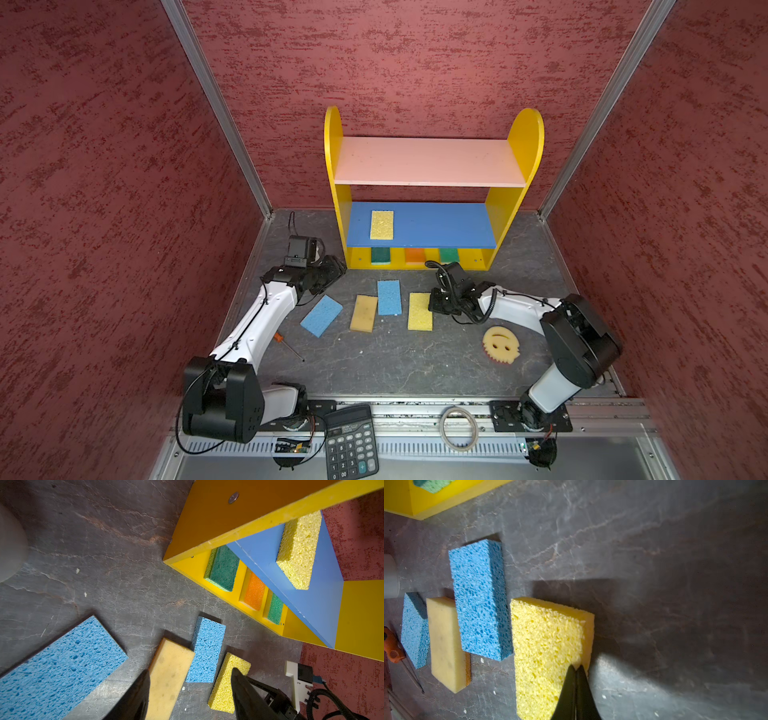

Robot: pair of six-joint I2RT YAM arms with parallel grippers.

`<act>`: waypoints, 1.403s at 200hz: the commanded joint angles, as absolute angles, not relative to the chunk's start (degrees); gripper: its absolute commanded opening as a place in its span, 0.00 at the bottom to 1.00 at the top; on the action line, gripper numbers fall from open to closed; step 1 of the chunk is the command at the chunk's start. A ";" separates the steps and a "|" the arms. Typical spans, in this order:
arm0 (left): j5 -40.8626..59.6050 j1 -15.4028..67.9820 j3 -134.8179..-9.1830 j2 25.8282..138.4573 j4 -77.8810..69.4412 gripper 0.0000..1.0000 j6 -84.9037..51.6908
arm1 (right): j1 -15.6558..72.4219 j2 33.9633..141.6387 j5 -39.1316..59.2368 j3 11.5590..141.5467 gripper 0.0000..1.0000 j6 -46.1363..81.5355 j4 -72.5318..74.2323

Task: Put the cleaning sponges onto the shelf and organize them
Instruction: 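Carry the yellow sponge onto the blue board beside the other yellow sponge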

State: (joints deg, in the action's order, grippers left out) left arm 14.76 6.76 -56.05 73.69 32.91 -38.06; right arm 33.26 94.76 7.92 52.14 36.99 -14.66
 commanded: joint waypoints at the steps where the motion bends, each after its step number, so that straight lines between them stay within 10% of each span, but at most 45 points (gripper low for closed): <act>1: 13.24 6.79 -57.74 72.44 33.76 0.62 -37.03 | 32.93 91.91 1.68 55.59 0.00 29.67 -17.24; 97: 11.64 6.69 -60.80 74.93 34.06 0.62 -37.61 | 32.61 87.10 -21.39 70.43 0.00 11.11 -6.53; 280: 9.12 7.75 -61.96 79.98 35.84 0.62 -39.09 | 26.46 113.71 -12.20 90.88 0.00 9.05 -1.76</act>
State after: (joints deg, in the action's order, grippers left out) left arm 8.97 7.38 -60.03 78.81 35.55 -38.72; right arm 27.31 112.25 -13.47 89.23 11.42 -0.51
